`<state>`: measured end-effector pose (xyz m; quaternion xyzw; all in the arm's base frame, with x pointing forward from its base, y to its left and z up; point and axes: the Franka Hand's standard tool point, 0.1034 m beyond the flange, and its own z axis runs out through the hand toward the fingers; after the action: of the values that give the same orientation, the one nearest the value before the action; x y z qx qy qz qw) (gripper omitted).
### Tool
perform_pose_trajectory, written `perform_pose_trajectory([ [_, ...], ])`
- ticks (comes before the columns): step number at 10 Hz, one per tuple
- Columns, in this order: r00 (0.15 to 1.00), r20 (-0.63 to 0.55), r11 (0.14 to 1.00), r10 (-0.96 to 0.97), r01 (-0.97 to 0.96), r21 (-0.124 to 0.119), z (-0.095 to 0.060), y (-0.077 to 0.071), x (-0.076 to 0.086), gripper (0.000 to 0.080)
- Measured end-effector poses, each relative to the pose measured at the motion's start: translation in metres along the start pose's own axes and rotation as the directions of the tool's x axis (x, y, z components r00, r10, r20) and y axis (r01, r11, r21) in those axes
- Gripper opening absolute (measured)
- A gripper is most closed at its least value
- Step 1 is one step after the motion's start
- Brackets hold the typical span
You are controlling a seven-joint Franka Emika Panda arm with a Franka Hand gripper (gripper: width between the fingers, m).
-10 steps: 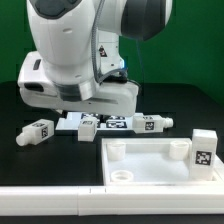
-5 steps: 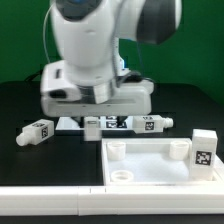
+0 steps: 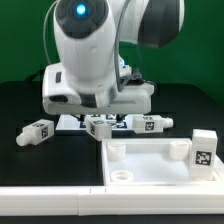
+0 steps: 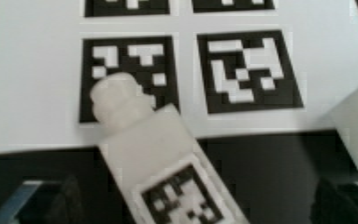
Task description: Assemble square table
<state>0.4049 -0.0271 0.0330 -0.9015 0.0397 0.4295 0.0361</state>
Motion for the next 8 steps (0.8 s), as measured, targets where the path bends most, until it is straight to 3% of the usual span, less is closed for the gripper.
perform_pose_trajectory([
  [1, 0.998, 0.064, 1.000, 0.001, 0.000, -0.027, -0.001, 0.002, 0.004, 0.0649],
  [2, 0.995, 0.096, 0.999, 0.005, -0.002, -0.034, 0.002, 0.005, 0.007, 0.0649],
  [4, 0.988, 0.151, 0.999, 0.026, -0.022, -0.023, 0.003, 0.013, 0.011, 0.0649],
  [8, 0.993, 0.114, 0.999, 0.041, -0.037, -0.035, 0.009, 0.005, 0.018, 0.0649],
])
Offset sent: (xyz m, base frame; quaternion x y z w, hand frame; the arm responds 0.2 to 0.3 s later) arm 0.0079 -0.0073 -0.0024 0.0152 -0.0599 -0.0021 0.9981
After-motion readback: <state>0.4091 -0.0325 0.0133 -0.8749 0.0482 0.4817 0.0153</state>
